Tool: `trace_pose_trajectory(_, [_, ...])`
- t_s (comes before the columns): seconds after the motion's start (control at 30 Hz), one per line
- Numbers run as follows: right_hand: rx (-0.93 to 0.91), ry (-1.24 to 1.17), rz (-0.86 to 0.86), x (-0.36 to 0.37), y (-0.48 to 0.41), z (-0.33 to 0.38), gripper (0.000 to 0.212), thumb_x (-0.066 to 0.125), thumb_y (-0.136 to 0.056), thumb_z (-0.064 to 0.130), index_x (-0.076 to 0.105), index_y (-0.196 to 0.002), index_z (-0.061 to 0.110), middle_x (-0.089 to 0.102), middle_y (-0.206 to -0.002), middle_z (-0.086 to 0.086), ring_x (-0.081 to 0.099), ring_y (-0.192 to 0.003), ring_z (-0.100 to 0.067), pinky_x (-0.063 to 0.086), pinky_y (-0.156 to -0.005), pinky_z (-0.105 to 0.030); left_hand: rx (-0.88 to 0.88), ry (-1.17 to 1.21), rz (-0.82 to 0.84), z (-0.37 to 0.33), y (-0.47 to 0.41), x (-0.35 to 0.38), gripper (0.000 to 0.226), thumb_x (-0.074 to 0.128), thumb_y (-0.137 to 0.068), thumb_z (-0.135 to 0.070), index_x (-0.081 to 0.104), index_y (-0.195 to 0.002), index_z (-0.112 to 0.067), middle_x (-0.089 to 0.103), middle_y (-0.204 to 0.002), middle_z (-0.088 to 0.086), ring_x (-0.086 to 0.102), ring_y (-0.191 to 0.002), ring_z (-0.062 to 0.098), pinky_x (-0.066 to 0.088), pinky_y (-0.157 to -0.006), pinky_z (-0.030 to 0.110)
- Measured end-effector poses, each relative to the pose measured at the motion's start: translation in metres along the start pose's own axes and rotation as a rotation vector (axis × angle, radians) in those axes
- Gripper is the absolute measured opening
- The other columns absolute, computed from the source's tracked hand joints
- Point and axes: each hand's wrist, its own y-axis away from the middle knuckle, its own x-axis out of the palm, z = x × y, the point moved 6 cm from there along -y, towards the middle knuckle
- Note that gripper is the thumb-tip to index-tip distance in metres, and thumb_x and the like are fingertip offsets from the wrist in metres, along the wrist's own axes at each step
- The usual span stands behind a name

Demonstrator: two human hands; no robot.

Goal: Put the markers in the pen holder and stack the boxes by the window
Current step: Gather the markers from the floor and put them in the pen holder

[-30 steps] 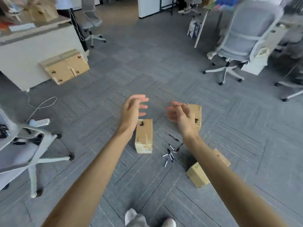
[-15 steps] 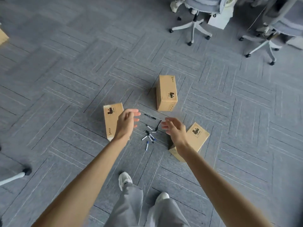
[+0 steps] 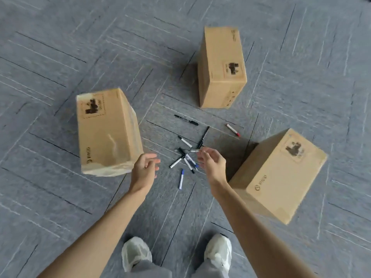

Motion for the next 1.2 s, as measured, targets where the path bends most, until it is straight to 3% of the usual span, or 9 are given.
trace_pose_trajectory(0.17, [-0.028,0.418,0.019,0.012,-0.110,-0.113,0.030,0.052,-0.097,0.014,0.063,-0.124,0.007,0.069,-0.121,-0.009,0.066,-0.105,-0.022,0.054,-0.089,-0.032,0.314,-0.466,0.084,0.098,-0.086,0.079,0.021,0.049,-0.095,-0.002,0.061,-0.110,-0.012,0.067,-0.108,-0.001,0.064,-0.092,0.018,0.052,-0.077,0.033])
trace_pose_trajectory(0.27, [-0.180,0.716,0.093,0.032,-0.159,-0.150,0.035,0.056,-0.095,0.012,0.060,-0.129,0.009,0.064,-0.128,-0.011,0.064,-0.107,-0.023,0.053,-0.097,-0.039,0.440,-0.659,0.154,0.127,-0.130,0.119,0.021,0.052,-0.098,-0.017,0.056,-0.119,-0.013,0.063,-0.117,-0.002,0.062,-0.085,0.014,0.050,-0.060,0.024])
trace_pose_trajectory(0.47, [-0.430,1.034,0.141,0.064,-0.203,-0.164,0.043,0.063,-0.093,0.027,0.054,-0.133,0.014,0.055,-0.131,-0.004,0.057,-0.114,-0.022,0.052,-0.094,-0.038,0.473,-0.901,0.133,0.147,-0.183,0.158,0.039,0.061,-0.091,-0.045,0.050,-0.113,-0.015,0.057,-0.102,-0.005,0.056,-0.075,0.010,0.029,-0.044,0.016])
trace_pose_trajectory(0.67, [-0.513,1.146,0.165,0.068,-0.214,-0.170,0.041,0.063,-0.093,0.023,0.053,-0.132,0.011,0.053,-0.125,-0.005,0.058,-0.106,-0.021,0.053,-0.091,-0.032,0.544,-0.926,0.117,0.160,-0.192,0.169,0.018,0.061,-0.093,-0.030,0.057,-0.103,-0.016,0.060,-0.095,-0.007,0.051,-0.059,0.005,0.040,-0.047,0.016])
trace_pose_trajectory(0.87, [-0.507,1.241,0.249,0.074,-0.220,-0.163,0.041,0.064,-0.093,0.023,0.050,-0.127,0.006,0.054,-0.116,-0.010,0.057,-0.090,-0.021,0.056,-0.083,-0.033,0.533,-0.950,0.238,0.155,-0.186,0.176,0.025,0.053,-0.097,-0.020,0.049,-0.115,-0.003,0.057,-0.099,0.007,0.053,-0.074,0.015,0.050,-0.064,0.025])
trace_pose_trajectory(0.97, [-0.520,1.351,0.282,0.078,-0.217,-0.168,0.051,0.061,-0.091,0.011,0.040,-0.137,0.005,0.050,-0.127,-0.015,0.056,-0.108,-0.027,0.053,-0.095,-0.035,0.395,-0.870,0.351,0.164,-0.180,0.174,0.028,0.041,-0.103,-0.016,0.038,-0.127,-0.002,0.052,-0.081,0.003,0.044,-0.052,0.009,0.036,-0.040,0.017])
trace_pose_trajectory(1.03, [-0.522,1.417,0.276,0.079,-0.215,-0.171,0.047,0.053,-0.095,0.005,0.036,-0.139,0.004,0.051,-0.126,-0.017,0.057,-0.102,-0.027,0.053,-0.089,-0.032,0.281,-0.822,0.388,0.174,-0.173,0.169,0.037,0.035,-0.105,-0.022,0.030,-0.136,-0.002,0.056,-0.083,0.003,0.040,-0.047,0.006,0.030,-0.035,0.015])
trace_pose_trajectory(1.1, [-0.507,1.415,0.254,0.077,-0.215,-0.173,0.036,0.043,-0.100,0.006,0.038,-0.136,0.003,0.055,-0.119,-0.016,0.056,-0.087,-0.023,0.051,-0.075,-0.028,0.204,-0.835,0.399,0.185,-0.163,0.165,0.054,0.033,-0.104,-0.039,0.024,-0.143,-0.004,0.062,-0.111,0.013,0.049,-0.053,0.006,0.037,-0.041,0.018])
trace_pose_trajectory(1.2, [-0.453,1.309,0.224,0.071,-0.216,-0.175,0.023,0.034,-0.104,0.008,0.043,-0.125,0.004,0.057,-0.093,-0.008,0.052,-0.067,-0.016,0.042,-0.053,-0.025,0.249,-0.961,0.362,0.191,-0.149,0.165,0.079,0.040,-0.092,-0.066,0.033,-0.141,-0.004,0.056,-0.126,0.012,0.064,-0.089,0.019,0.049,-0.064,0.025])
